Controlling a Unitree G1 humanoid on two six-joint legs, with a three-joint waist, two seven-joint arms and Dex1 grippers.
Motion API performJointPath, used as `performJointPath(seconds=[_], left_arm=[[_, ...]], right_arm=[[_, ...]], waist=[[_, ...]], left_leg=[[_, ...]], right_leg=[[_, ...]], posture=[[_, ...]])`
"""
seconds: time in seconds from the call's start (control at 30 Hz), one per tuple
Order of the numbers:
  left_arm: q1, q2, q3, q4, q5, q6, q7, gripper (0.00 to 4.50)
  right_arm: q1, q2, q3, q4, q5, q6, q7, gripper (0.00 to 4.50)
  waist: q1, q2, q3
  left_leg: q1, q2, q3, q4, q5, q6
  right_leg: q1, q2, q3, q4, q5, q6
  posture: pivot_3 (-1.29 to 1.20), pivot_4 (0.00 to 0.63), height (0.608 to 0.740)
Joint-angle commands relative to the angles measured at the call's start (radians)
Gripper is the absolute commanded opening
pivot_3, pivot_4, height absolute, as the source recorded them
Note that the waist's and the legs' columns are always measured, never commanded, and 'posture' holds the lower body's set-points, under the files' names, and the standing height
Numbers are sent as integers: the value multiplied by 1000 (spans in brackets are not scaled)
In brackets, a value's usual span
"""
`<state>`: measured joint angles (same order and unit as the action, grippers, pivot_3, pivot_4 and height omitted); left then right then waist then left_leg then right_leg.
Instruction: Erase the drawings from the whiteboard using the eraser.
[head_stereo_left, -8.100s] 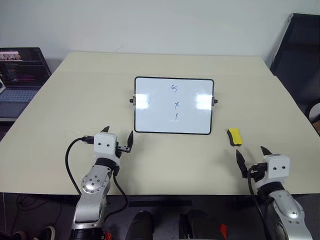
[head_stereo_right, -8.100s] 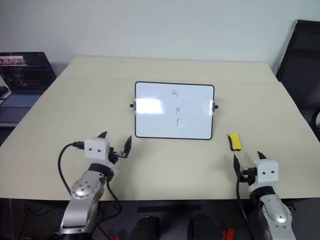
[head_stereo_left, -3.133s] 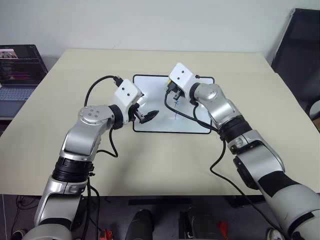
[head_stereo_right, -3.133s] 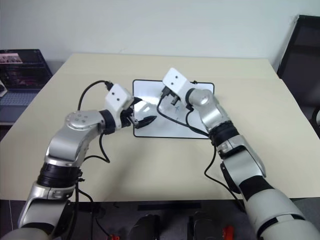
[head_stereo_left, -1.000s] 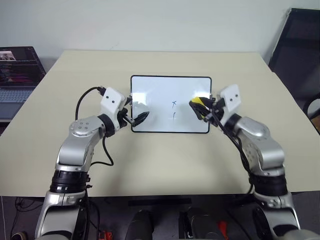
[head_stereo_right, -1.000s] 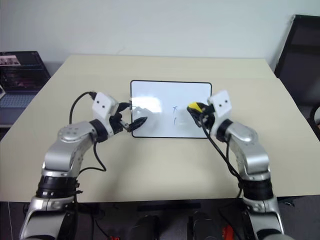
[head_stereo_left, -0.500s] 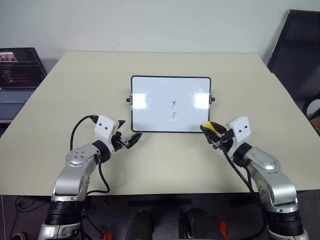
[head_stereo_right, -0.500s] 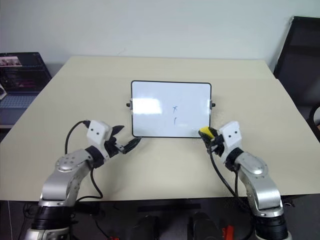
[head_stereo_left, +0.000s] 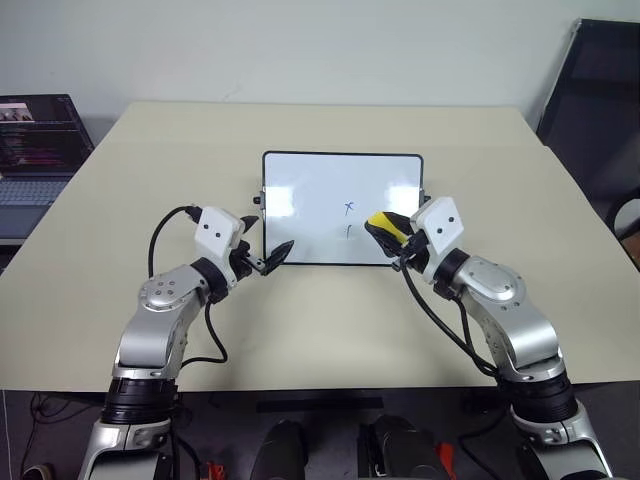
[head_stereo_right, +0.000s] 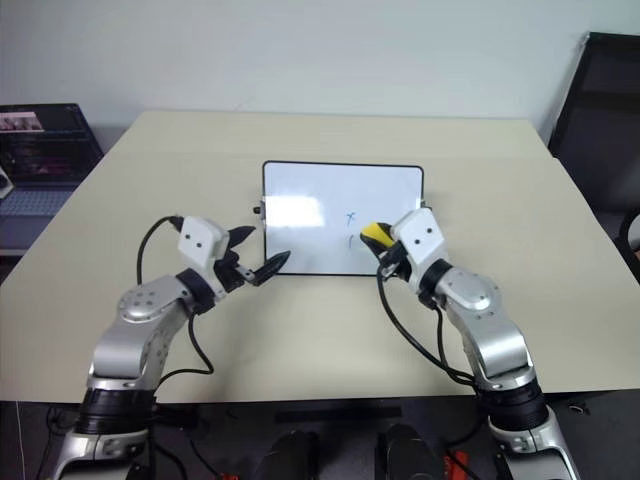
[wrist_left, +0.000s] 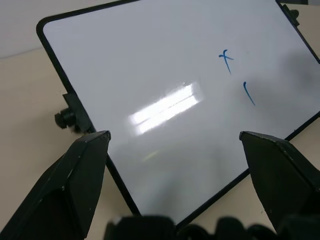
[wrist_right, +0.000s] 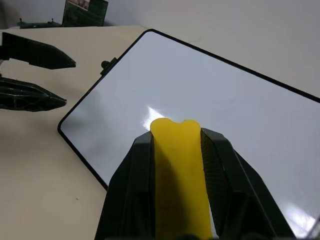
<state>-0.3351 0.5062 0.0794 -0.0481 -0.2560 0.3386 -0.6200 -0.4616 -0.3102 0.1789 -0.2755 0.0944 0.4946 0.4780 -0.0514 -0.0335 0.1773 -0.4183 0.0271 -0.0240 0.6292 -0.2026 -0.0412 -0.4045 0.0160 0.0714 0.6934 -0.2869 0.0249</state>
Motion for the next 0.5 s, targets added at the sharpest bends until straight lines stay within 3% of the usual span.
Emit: performJointPath(seconds=[0.03,0.23,0.5], left_arm=[[-95,5,-33,27,20,-18,-22,4500],[-129,-3,-60,44,25,-22,-40,4500],[-112,-4,-71,17,30,-15,-40,4500]], right_arm=[[-229,17,87,200,-122,-96,-10,965],[-432,71,144,539,-210,-236,-11,965],[-463,64,186,724,-305,-307,15,965]], waist=[[-4,0,1],[-5,0,1],[0,0,1]], left_leg=[[-1,0,1,0,0,0],[0,1,0,-1,0,0],[-4,0,-1,-1,0,0]], right_leg=[[-1,0,0,0,0,-1],[0,0,-1,0,2,-4],[-1,-2,-2,-4,3,-4]], posture=[[0,150,740],[0,150,740],[0,150,740]])
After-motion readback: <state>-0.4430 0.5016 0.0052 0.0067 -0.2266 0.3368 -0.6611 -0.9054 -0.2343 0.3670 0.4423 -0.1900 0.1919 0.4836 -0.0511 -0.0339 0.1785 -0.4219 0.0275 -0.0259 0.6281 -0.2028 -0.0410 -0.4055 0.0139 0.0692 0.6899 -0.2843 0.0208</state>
